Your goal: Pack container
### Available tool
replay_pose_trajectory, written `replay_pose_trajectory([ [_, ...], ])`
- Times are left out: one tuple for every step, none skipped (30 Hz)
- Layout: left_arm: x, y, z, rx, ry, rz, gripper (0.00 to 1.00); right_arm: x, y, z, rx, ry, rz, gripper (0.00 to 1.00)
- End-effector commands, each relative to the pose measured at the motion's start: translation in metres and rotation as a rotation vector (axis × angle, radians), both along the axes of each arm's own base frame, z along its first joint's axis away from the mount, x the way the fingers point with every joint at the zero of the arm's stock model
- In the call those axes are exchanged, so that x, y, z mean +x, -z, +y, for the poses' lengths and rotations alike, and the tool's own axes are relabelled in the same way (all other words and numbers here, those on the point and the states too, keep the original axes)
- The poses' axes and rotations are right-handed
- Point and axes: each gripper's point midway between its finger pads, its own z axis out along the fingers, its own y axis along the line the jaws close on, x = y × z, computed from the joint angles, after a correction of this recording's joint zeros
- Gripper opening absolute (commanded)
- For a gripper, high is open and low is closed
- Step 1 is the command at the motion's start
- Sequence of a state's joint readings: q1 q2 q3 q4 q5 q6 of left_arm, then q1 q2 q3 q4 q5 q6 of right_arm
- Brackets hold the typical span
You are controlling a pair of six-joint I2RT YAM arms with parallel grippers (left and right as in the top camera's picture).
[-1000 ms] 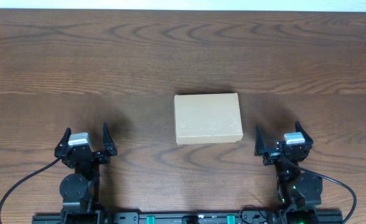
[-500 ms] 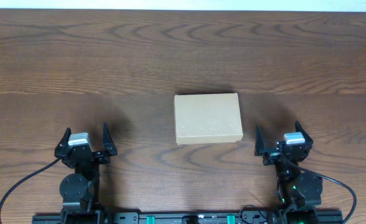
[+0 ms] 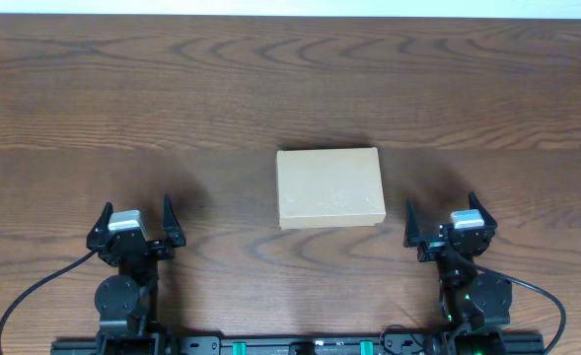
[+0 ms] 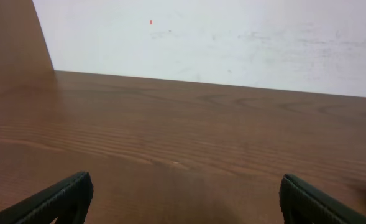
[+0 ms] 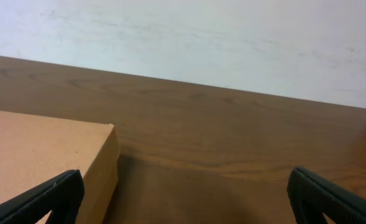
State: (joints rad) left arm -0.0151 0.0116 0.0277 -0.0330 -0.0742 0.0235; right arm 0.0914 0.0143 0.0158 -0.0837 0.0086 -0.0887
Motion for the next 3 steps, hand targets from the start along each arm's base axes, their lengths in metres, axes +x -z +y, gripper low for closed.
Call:
replay_pose_trajectory([
  [-0.0008, 0.018, 0.0006, 0.008, -0.003, 0.052, 0.95, -0.0001, 0.0008, 0.0009, -0.014, -0.003, -0.005, 0.99],
  [-0.0008, 0.018, 0.0006, 0.008, -0.003, 0.052, 0.95, -0.0001, 0.0007, 0.0008, -0.014, -0.003, -0.006, 0.99],
  [-0.0008, 0.018, 0.0006, 0.008, -0.003, 0.052, 0.95, -0.0001, 0.0008, 0.0008, -0.014, -0.003, -0.005, 0.99],
])
